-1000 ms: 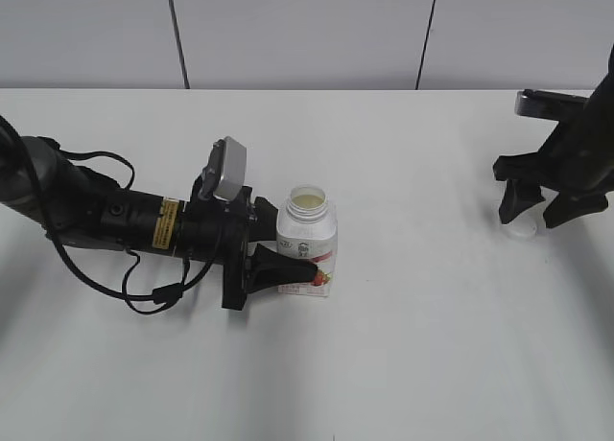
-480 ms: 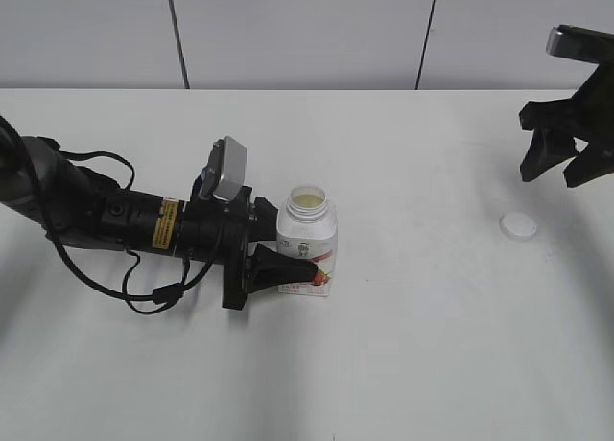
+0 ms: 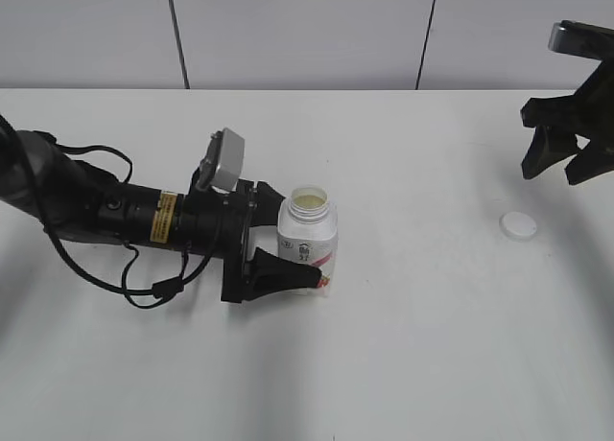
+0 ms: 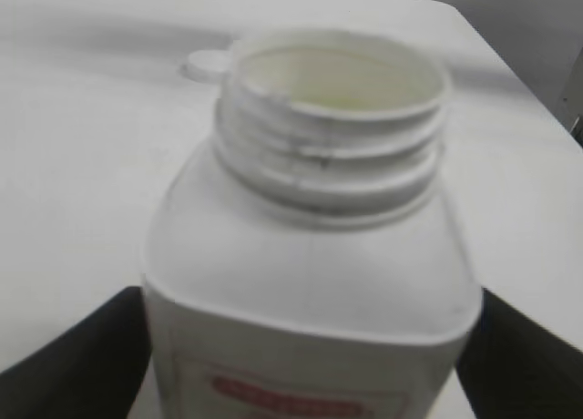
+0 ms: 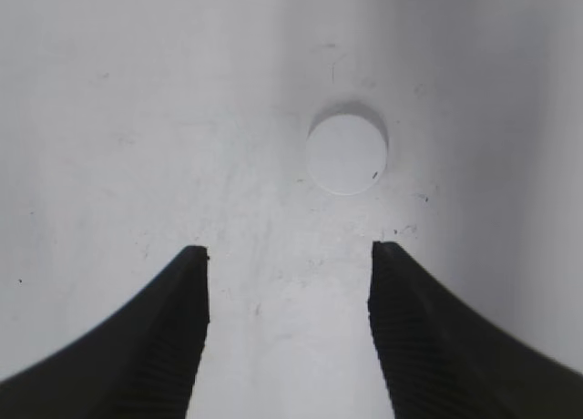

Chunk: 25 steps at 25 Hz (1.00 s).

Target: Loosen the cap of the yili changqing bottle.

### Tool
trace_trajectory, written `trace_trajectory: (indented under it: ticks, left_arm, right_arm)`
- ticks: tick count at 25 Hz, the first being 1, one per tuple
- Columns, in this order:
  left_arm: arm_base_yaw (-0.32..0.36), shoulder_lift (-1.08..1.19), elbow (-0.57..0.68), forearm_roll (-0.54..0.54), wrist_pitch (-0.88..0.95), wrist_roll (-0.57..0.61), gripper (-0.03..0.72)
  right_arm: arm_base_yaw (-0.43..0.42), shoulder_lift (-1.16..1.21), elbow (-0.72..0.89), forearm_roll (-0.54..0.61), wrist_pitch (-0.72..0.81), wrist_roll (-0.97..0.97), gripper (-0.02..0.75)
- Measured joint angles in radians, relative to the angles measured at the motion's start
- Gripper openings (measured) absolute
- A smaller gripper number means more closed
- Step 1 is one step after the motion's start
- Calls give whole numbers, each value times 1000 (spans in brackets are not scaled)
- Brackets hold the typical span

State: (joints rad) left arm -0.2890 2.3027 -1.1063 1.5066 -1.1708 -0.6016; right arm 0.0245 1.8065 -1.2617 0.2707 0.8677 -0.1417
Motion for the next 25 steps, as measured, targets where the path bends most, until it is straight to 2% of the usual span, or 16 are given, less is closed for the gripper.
trace_trajectory:
  ticks: [6,18,22,25]
  left_arm:
    - [0,-55,0,7,-15,-34,608]
    - [0,-226,3,36,-27,-174,596]
    - [0,-315,3,55,17,-272,595]
    - [0,-396,3,63,151,-390,594]
  right_arm:
    - [0,-1,0,0,0,1,448]
    - [0,-94,0,0,79,1,448]
    - [0,-136,0,1,101,1,448]
    - [0,-168,0,3,107,1,448]
